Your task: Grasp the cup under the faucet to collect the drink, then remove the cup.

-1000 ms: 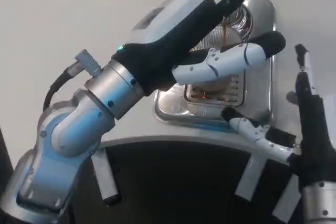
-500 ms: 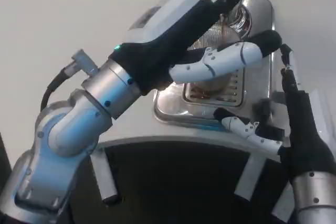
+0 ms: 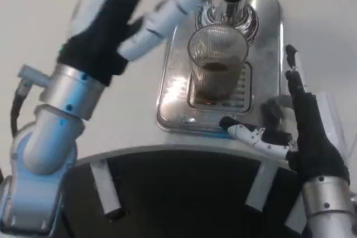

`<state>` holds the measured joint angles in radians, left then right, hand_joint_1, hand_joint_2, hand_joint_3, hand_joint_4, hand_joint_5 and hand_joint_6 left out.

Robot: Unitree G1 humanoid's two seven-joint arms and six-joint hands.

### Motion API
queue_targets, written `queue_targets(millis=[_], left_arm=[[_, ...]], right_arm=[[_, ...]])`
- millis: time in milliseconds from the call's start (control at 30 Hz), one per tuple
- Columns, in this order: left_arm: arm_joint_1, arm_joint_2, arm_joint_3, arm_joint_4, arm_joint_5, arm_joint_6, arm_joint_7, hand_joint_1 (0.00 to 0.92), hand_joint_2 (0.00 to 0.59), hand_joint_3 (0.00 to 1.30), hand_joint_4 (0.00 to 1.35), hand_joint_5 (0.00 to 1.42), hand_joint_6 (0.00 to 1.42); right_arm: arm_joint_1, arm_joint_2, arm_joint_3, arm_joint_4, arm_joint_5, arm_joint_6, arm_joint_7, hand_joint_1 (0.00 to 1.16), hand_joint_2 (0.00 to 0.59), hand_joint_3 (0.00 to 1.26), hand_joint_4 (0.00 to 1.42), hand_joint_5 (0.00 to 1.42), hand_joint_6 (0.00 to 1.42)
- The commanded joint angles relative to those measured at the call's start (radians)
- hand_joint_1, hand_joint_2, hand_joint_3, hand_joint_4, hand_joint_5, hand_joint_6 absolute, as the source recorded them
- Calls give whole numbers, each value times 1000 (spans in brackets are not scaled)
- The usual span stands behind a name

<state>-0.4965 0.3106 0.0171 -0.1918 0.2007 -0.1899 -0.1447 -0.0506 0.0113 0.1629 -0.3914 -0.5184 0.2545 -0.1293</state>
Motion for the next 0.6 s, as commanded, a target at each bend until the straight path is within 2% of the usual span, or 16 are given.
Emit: queue_targets(millis=[33, 433, 600], left_arm=[[49, -8, 36, 28, -12, 13, 35, 0, 229, 0, 0, 0, 0], [162, 6, 57, 42, 13, 55, 45, 0, 228, 0, 0, 0, 0], [179, 8, 54, 31, 18, 67, 45, 0, 229, 0, 0, 0, 0]], right_arm=[[-14, 2, 11, 20, 10, -28, -10, 1023, 141, 14, 11, 60, 238], [-53, 12, 6, 64, 25, -39, -26, 1011, 140, 22, 18, 60, 235], [-82, 25, 3, 119, 50, -66, -44, 989, 153, 34, 22, 71, 234]])
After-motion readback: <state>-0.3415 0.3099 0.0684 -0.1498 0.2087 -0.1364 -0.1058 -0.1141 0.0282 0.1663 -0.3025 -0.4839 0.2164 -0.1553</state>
